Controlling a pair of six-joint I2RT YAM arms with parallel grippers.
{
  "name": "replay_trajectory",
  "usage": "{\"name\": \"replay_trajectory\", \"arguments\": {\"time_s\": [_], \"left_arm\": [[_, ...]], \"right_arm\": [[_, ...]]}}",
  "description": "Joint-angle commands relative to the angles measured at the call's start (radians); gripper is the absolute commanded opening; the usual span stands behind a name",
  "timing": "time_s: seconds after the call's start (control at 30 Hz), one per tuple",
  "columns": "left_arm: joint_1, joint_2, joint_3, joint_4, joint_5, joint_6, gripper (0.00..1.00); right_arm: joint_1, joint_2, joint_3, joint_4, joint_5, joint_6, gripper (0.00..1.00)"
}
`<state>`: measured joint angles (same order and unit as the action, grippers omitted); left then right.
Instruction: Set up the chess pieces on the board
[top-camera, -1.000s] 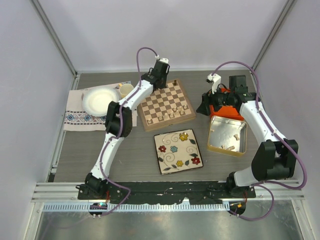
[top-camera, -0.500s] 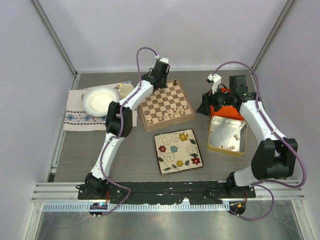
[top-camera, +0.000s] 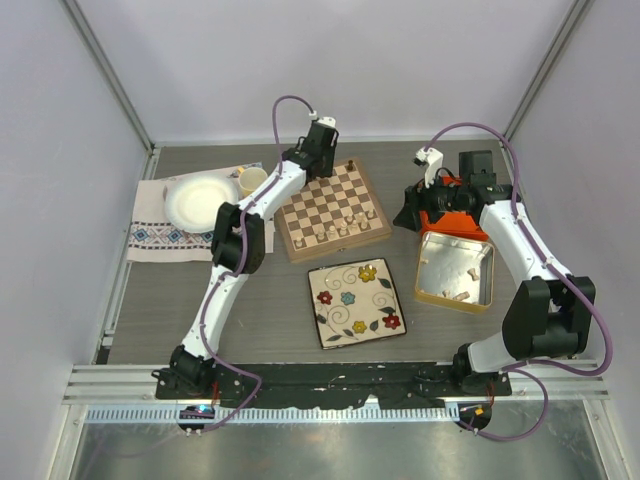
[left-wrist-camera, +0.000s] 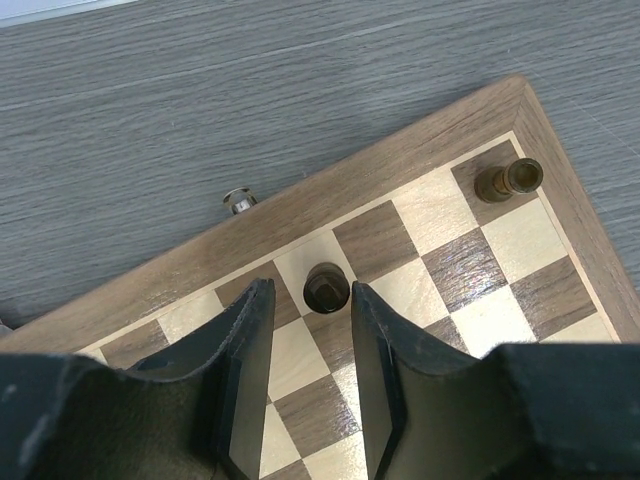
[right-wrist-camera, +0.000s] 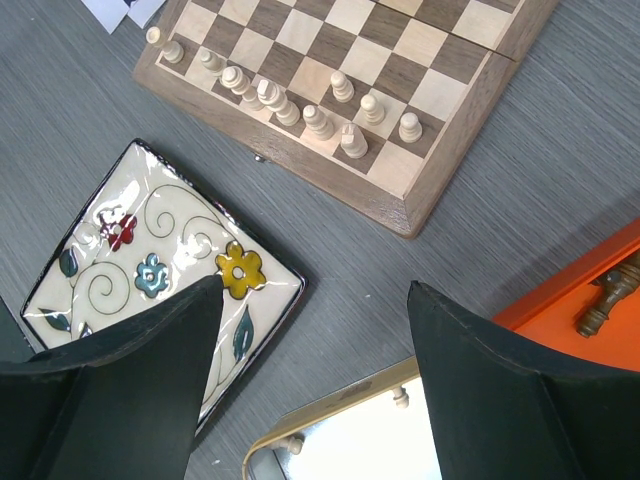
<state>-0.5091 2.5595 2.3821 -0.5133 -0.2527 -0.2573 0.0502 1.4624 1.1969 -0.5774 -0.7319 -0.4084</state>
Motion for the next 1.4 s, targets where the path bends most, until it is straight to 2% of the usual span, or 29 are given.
{"name": "replay_trajectory", "arguments": {"time_s": [0.0, 0.43, 0.53, 0.57, 0.8, 1.03, 1.07, 1.13, 1.17, 1.23, 1.27, 1.3, 1.37], "left_arm": [[0.004, -0.016, 0.038, 0.025, -0.017, -0.003, 0.4], [0.006, -0.096, 0.051, 0.006, 0.024, 0.003, 0.59], [0.006, -0.152, 0.023, 0.007, 0.044, 0.029, 0.68], [0.006, -0.171, 0.006, 0.021, 0.043, 0.029, 0.74], [0.007, -0.395, -0.158, 0.065, 0.119, 0.033, 0.91], [0.009, -0.77, -0.53, 0.167, 0.21, 0.02, 0.98], [0.011, -0.873, -0.631, 0.183, 0.225, 0.018, 0.99], [0.021, -0.973, -0.728, 0.197, 0.237, 0.012, 0.99], [0.032, -1.087, -0.833, 0.209, 0.239, 0.009, 1.0], [0.041, -1.2, -0.93, 0.222, 0.244, 0.003, 1.0], [0.05, -1.254, -0.973, 0.22, 0.24, 0.003, 0.99], [0.053, -1.362, -1.053, 0.22, 0.234, 0.003, 0.99], [0.063, -1.461, -1.119, 0.205, 0.219, 0.004, 0.99]], "right_arm": [[-0.004, -0.004, 0.032, 0.002, -0.021, -0.007, 0.8], [-0.009, -0.014, 0.021, 0.016, -0.014, -0.009, 0.8], [-0.015, -0.02, 0.016, 0.025, -0.014, -0.006, 0.8], [-0.018, -0.025, 0.012, 0.028, -0.012, -0.004, 0.8], [-0.038, -0.06, -0.01, 0.071, 0.003, 0.01, 0.8], [-0.093, -0.128, -0.016, 0.116, 0.095, 0.022, 0.8], [-0.098, -0.151, -0.008, 0.12, 0.112, 0.026, 0.84], [-0.107, -0.172, 0.001, 0.137, 0.178, 0.058, 0.85], [-0.107, -0.181, 0.013, 0.145, 0.207, 0.08, 0.86], [-0.108, -0.206, 0.035, 0.156, 0.323, 0.169, 0.9], [-0.108, -0.215, 0.055, 0.154, 0.354, 0.187, 0.98], [-0.111, -0.23, 0.059, 0.154, 0.37, 0.198, 1.0], [-0.113, -0.247, 0.073, 0.157, 0.4, 0.262, 1.0]]}}
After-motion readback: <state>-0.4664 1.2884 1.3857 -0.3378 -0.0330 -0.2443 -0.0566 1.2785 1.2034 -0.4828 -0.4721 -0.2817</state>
